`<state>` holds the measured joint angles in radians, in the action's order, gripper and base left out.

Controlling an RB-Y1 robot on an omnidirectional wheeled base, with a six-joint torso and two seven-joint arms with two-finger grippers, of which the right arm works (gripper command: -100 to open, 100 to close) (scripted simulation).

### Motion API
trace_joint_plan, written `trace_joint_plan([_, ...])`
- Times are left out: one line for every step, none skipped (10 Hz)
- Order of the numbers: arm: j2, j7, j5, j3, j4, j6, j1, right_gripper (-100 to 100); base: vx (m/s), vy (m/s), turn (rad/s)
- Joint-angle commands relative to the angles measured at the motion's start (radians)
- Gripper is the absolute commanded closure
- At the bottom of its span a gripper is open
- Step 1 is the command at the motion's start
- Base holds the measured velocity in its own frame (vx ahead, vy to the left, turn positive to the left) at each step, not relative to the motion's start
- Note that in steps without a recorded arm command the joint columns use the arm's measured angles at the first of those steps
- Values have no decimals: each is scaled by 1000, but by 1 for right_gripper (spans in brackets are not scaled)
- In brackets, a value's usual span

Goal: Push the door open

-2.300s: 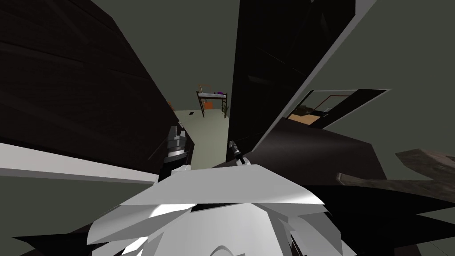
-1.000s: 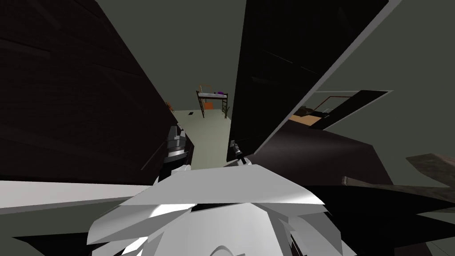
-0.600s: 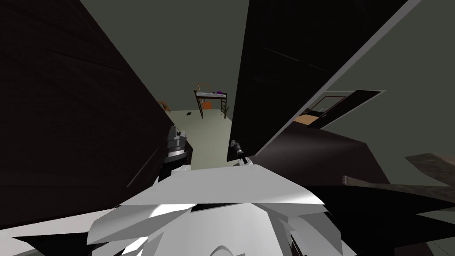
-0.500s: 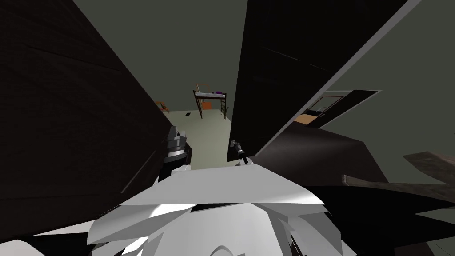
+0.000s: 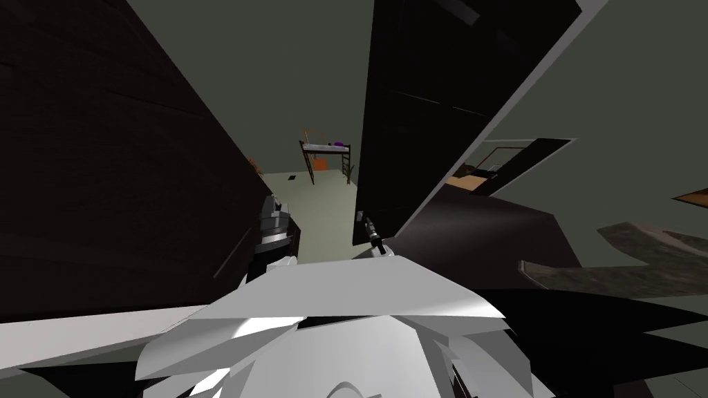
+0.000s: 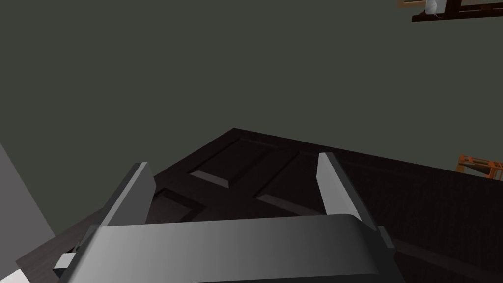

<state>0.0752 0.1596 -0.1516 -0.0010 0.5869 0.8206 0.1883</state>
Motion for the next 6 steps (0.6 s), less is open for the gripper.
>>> trace_joint_plan([-5,3,1,1,2,-1,-1,-100,-239,43,-39])
trace_joint_plan([-11,4,2,2,3,-2,-2,-100,-251,42,-39])
trace_joint_plan([-8,2,1,1,-1,1,-1,-100,-114,19,-11])
trace_joint_plan([-6,-1,3,-2,-3,5,-2,-100,87,24,28])
trace_joint_plan([-5,-2,4,-3,-4,7,-3,-100,149,32,20])
trace_joint_plan([-5,-4,5,-5,-5,9,-3,-100,200,53,20])
